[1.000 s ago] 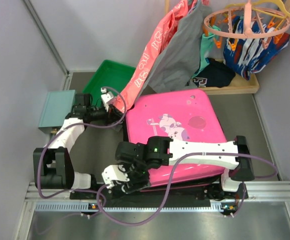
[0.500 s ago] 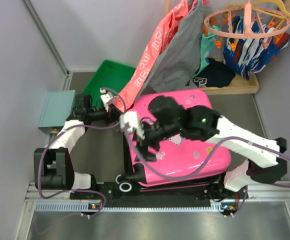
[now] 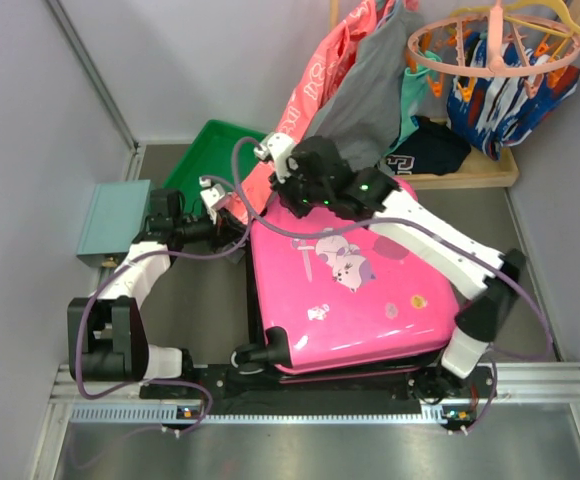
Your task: Open, take out, and arrange the luggage
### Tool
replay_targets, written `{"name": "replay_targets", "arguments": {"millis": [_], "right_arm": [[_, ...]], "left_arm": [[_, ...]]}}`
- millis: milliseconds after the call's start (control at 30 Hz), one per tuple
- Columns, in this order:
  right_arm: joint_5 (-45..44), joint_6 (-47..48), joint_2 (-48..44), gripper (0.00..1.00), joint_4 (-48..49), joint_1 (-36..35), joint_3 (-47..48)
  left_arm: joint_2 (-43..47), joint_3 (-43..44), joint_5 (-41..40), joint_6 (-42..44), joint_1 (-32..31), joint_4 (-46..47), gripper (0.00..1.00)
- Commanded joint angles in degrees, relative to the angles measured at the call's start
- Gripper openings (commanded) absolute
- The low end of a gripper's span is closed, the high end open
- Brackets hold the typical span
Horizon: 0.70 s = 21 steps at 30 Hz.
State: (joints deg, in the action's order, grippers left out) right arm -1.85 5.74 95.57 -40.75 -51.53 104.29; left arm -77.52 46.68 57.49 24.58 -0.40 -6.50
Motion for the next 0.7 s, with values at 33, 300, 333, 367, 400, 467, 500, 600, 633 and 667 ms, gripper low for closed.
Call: {"name": "replay_targets", "arguments": {"millis": [33, 300, 333, 367, 400, 467, 500, 600, 633, 667], "right_arm": [[0.4, -5.3, 9.7, 0.02, 7.8, 2.2, 7.6], [-6.4, -9.9, 15.3, 0.0, 27.9, 2.5, 10.8], [-6.8, -10.9, 15.3, 0.0, 30.1, 2.6, 10.6], [-6.5, -11.1, 15.5, 0.0, 34.0, 2.6, 10.6], [-6.2, -11.5, 15.9, 0.01, 35.6, 2.7, 11.2], [-6.8, -12.9, 17.9, 0.01, 39.4, 3.0, 12.2], [-8.0, -13.5, 18.7, 0.01, 40.3, 3.2, 13.8], [-10.4, -13.6, 21.9, 0.01, 46.5, 3.2, 16.6], [-10.3, -13.4, 23.2, 0.01, 47.0, 3.2, 17.7], [-9.8, -13.4, 25.6, 0.01, 46.8, 3.2, 19.2]], "left_arm": [[2.9, 0.3, 2.1, -1.4, -0.2, 6.1, 0.0], [2.5, 0.2, 1.6, -0.8, -0.8, 6.0, 0.0], [2.6, 0.2, 1.5, -0.9, -0.9, 6.0, 0.0], [2.6, 0.1, 1.5, -0.9, -0.9, 6.1, 0.0], [2.5, 0.1, 1.6, -1.1, -1.0, 6.1, 0.0], [2.5, 0.1, 1.6, -1.0, -1.1, 6.1, 0.0], [2.4, 0.1, 1.5, -1.1, -1.2, 6.1, 0.0], [2.9, 0.3, 1.6, -1.2, -1.4, 5.5, 0.0], [3.1, 0.3, 1.7, -1.2, -1.4, 5.3, 0.0], [3.3, 0.2, 1.7, -1.1, -1.5, 5.0, 0.0]]}}
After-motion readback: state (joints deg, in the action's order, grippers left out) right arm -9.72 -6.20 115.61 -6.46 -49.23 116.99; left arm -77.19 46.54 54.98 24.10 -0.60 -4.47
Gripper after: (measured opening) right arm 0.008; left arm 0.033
